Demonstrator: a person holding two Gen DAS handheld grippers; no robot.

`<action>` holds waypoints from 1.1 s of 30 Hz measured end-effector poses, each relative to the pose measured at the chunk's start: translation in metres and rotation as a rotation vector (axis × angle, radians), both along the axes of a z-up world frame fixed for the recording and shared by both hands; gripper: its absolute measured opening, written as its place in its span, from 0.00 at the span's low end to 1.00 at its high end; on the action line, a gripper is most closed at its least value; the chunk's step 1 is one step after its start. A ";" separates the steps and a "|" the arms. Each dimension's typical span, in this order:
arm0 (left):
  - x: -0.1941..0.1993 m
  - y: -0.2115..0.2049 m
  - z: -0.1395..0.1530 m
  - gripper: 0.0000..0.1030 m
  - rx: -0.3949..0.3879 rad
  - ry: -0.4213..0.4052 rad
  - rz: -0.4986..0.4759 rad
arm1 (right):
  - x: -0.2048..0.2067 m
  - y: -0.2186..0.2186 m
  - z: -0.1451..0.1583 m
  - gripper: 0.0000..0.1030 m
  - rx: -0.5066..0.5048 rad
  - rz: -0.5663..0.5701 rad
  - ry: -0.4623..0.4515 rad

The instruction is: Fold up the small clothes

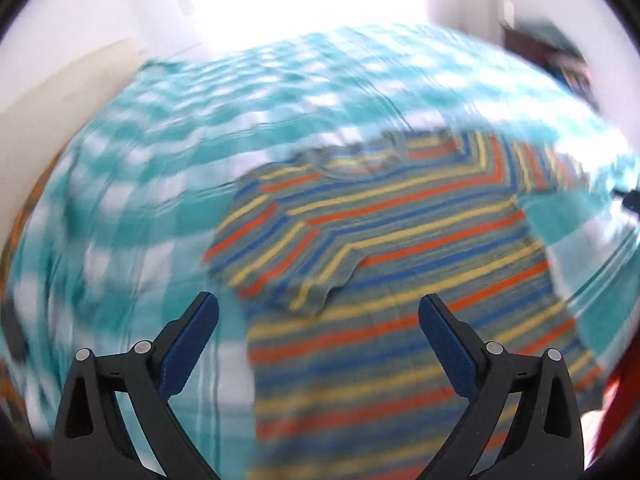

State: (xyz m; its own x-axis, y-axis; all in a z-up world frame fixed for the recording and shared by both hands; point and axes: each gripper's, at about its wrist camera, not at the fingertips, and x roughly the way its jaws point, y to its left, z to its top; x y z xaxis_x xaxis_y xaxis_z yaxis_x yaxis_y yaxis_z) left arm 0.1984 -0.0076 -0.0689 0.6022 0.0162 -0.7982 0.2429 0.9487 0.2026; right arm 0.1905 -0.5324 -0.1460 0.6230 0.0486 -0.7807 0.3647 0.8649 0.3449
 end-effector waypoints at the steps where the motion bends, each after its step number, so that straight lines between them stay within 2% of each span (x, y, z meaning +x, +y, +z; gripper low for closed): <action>1: 0.022 -0.011 -0.027 0.97 0.078 0.052 -0.045 | -0.010 0.007 0.003 0.70 0.012 0.018 -0.013; 3: 0.046 -0.021 -0.073 0.89 0.216 0.116 -0.080 | -0.026 0.026 0.009 0.70 0.030 0.069 -0.030; 4: 0.052 -0.023 -0.089 0.80 0.266 0.134 -0.092 | -0.031 0.034 0.011 0.70 0.033 0.092 -0.032; 5: 0.059 -0.024 -0.108 0.76 0.323 0.157 -0.104 | -0.034 0.041 0.013 0.70 0.033 0.112 -0.035; 7: 0.062 -0.019 -0.119 0.73 0.322 0.152 -0.108 | -0.042 0.053 0.016 0.70 0.018 0.157 -0.041; 9: 0.064 -0.008 -0.113 0.33 0.247 0.161 -0.086 | -0.043 0.066 0.018 0.70 -0.012 0.209 -0.041; 10: 0.069 0.000 -0.108 0.05 0.207 0.193 -0.059 | -0.043 0.071 0.017 0.70 -0.029 0.230 -0.037; 14: 0.084 0.044 -0.073 0.04 0.054 0.155 0.048 | -0.040 0.087 0.012 0.70 -0.063 0.291 -0.025; 15: 0.090 0.065 -0.061 0.04 0.009 0.135 0.097 | -0.038 0.089 0.011 0.70 -0.070 0.301 -0.021; 18: 0.109 0.158 -0.034 0.03 -0.146 0.080 0.332 | -0.036 0.096 0.004 0.70 -0.088 0.323 -0.001; 19: 0.115 0.205 -0.032 0.03 -0.208 0.068 0.465 | -0.036 0.097 0.002 0.70 -0.093 0.328 0.005; 21: 0.119 0.269 -0.046 0.03 -0.261 0.084 0.645 | -0.035 0.099 -0.003 0.70 -0.102 0.333 0.021; 23: 0.119 0.304 -0.064 0.03 -0.270 0.120 0.745 | -0.033 0.098 -0.009 0.70 -0.095 0.327 0.044; 25: 0.116 0.324 -0.088 0.03 -0.273 0.165 0.798 | -0.029 0.098 -0.016 0.70 -0.090 0.324 0.067; 27: 0.114 0.327 -0.103 0.03 -0.290 0.187 0.798 | -0.025 0.099 -0.024 0.70 -0.084 0.321 0.095; 30: 0.111 0.332 -0.110 0.03 -0.313 0.173 0.823 | -0.023 0.101 -0.030 0.70 -0.092 0.321 0.119; 33: 0.106 0.352 -0.112 0.02 -0.387 0.160 0.895 | -0.022 0.105 -0.032 0.70 -0.113 0.330 0.131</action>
